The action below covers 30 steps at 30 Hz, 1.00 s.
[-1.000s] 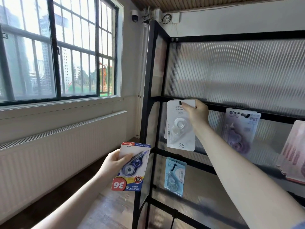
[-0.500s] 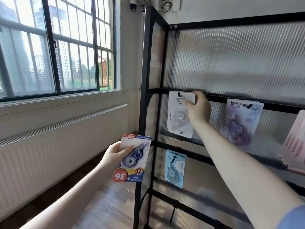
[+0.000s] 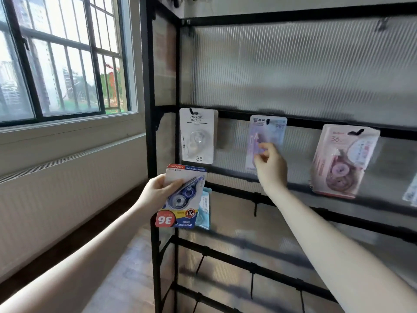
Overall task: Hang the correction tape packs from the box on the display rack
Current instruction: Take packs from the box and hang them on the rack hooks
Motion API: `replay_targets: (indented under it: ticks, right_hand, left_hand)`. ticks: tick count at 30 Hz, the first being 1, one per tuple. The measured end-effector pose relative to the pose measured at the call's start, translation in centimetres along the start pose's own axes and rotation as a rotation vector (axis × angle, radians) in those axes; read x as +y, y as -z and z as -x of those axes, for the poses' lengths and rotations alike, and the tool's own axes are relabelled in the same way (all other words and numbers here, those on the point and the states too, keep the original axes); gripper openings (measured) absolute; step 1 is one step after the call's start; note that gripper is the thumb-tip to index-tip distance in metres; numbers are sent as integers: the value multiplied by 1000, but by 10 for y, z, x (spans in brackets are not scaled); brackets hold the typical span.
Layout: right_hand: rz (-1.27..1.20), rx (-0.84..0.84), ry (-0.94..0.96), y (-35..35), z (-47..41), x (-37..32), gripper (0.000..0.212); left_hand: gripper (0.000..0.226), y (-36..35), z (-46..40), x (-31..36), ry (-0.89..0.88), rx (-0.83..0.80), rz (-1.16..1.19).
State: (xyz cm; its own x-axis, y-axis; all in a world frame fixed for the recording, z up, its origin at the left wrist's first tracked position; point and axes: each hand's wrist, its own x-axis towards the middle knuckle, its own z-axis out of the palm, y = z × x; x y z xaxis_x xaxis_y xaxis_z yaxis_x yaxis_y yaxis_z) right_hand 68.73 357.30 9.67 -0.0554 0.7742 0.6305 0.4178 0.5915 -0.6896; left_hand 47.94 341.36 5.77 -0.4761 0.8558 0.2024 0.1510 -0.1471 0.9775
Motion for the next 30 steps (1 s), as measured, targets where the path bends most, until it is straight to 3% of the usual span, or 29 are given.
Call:
replay_targets:
  ticks: [8, 13, 21, 30]
  right_hand:
    - [-92, -224, -137, 64, 43, 74, 15]
    - [-130, -383, -187, 92, 67, 105, 25]
    - [-169, -655, -192, 124, 88, 121, 25]
    - [-319, -713, -280, 131, 97, 116, 21]
  left_hand:
    - [13, -86, 14, 11, -33, -98, -4]
    - [5, -138, 25, 16, -39, -144, 45]
    - [19, -191, 41, 23, 6, -219, 144]
    - [15, -216, 53, 30, -2, -187, 220]
